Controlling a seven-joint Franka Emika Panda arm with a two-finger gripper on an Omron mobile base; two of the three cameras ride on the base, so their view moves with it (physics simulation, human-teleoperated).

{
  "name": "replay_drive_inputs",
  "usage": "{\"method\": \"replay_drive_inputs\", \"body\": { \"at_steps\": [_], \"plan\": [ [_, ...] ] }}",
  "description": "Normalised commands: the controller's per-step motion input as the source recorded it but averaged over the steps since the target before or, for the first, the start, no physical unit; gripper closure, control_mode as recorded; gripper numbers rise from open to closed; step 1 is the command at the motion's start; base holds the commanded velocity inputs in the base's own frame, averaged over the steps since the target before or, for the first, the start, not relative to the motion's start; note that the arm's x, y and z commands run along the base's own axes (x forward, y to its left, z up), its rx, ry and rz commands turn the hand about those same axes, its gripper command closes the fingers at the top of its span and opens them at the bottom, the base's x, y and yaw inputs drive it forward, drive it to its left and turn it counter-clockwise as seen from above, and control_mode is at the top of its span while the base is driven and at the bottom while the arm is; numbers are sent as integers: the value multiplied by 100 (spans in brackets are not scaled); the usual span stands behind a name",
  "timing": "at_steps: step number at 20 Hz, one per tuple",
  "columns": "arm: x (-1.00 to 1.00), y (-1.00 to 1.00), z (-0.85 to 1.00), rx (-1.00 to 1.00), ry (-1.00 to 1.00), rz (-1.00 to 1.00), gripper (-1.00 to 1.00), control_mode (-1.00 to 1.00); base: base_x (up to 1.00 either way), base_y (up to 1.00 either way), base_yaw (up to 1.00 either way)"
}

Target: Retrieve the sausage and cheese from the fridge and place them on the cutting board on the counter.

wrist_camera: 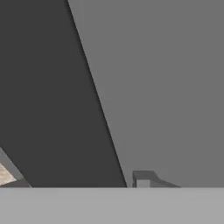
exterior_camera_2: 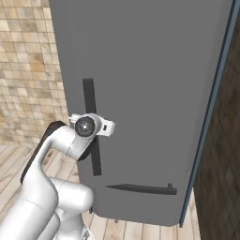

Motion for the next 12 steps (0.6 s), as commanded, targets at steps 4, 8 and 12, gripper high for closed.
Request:
{"method": "replay_drive_inputs", "body": {
  "at_steps": [4,8,12],
  "plan": [
    [-53,-64,45,0,27,0,100,-100,0,0,0],
    [0,6,7,0,24,-1,-100,-100,0,0,0],
    [-48,8,0,0,15,-5,-100,-100,0,0,0]
  ]
}}
